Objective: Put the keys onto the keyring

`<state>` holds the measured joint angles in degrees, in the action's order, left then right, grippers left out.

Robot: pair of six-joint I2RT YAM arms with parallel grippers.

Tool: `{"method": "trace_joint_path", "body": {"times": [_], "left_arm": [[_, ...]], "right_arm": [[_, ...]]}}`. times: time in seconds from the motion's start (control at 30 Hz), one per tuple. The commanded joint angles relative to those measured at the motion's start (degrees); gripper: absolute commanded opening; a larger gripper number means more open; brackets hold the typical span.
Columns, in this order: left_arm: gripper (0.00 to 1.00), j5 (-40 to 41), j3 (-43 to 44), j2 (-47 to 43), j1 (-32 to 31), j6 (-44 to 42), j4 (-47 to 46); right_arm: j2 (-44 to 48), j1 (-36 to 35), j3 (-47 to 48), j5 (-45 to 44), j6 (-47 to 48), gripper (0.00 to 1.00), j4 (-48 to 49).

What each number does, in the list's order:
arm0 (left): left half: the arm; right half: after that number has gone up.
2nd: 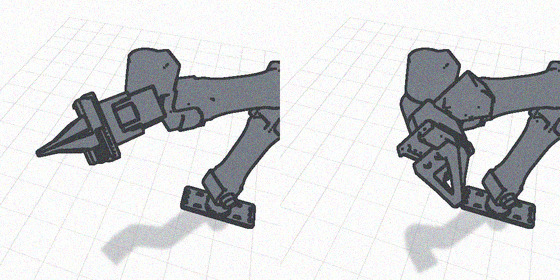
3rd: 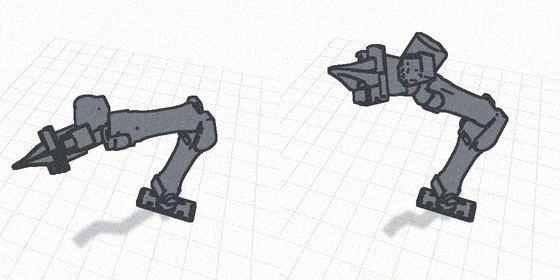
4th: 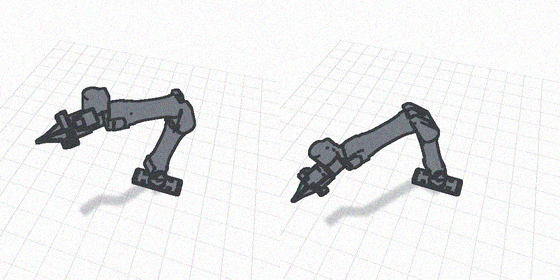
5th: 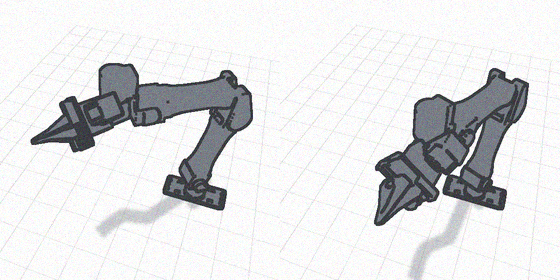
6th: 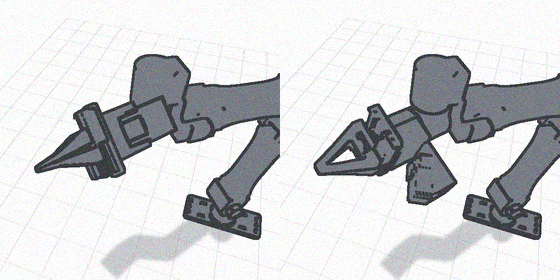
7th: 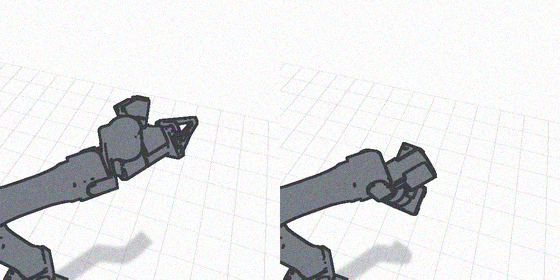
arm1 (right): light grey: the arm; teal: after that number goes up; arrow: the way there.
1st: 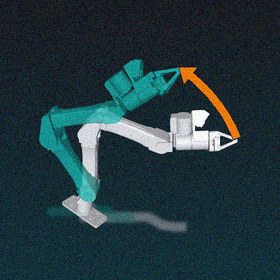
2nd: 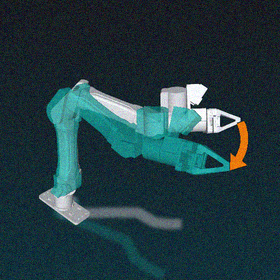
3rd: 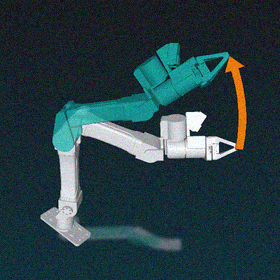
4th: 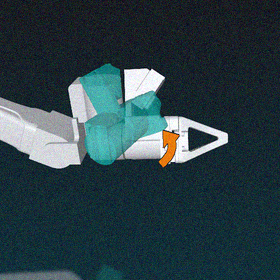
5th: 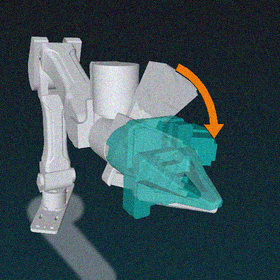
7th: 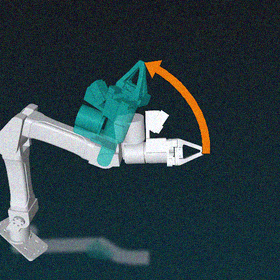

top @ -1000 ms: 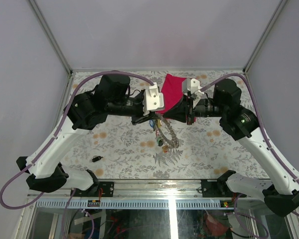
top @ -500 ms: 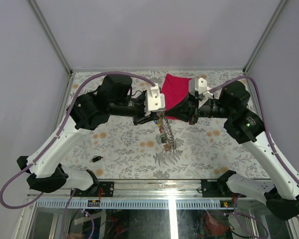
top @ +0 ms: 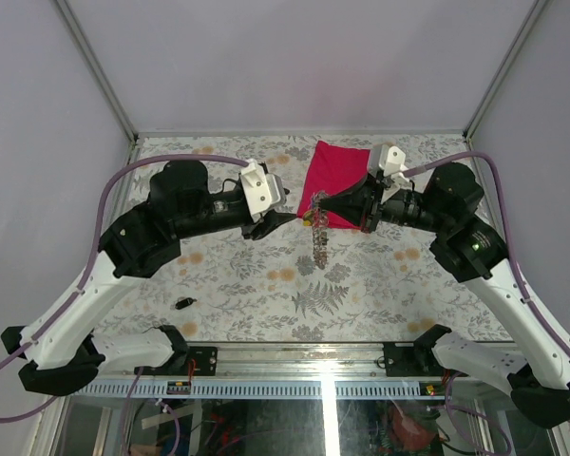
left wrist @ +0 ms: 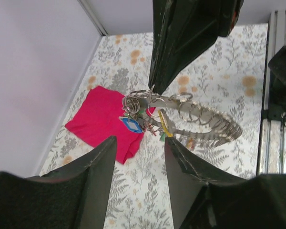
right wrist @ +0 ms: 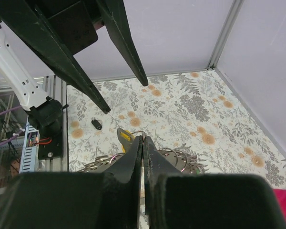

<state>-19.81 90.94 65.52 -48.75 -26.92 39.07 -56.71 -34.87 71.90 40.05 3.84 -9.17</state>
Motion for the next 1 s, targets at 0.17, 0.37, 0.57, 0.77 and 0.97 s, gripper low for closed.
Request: {"method": "trace_joint_path", "body": {"times": [0.17, 0.37, 0.57, 0.77, 0.97], "left_arm": [[0.48, -3.38, -5.61, -0.39, -0.2, 8.17, -16.36], [0.4, -3.22, -7.66, -0.44, -0.21, 9.18, -18.34], [0.2, -4.71, -7.02, 0.53, -0.2, 8.44, -17.01], [0.15, -6.53, -6.75, 1.18, -0.21, 8.23, -16.92], [0.0, -6.43, -6.63, 1.36, -0.27, 8.28, -16.92]], "right_arm": [[2.19, -0.2, 0.09, -1.74, -2.34, 0.0, 9.06], [2.61, -0.25, 0.06, -1.66, -2.61, 0.0, 9.44], [2.83, -0.2, -0.36, -1.69, -2.74, 0.0, 9.94], [2.85, -0.2, -0.64, -1.7, -3.17, 0.0, 10.49], [3.5, -0.26, -1.07, -1.96, -3.55, 0.0, 11.36]]}}
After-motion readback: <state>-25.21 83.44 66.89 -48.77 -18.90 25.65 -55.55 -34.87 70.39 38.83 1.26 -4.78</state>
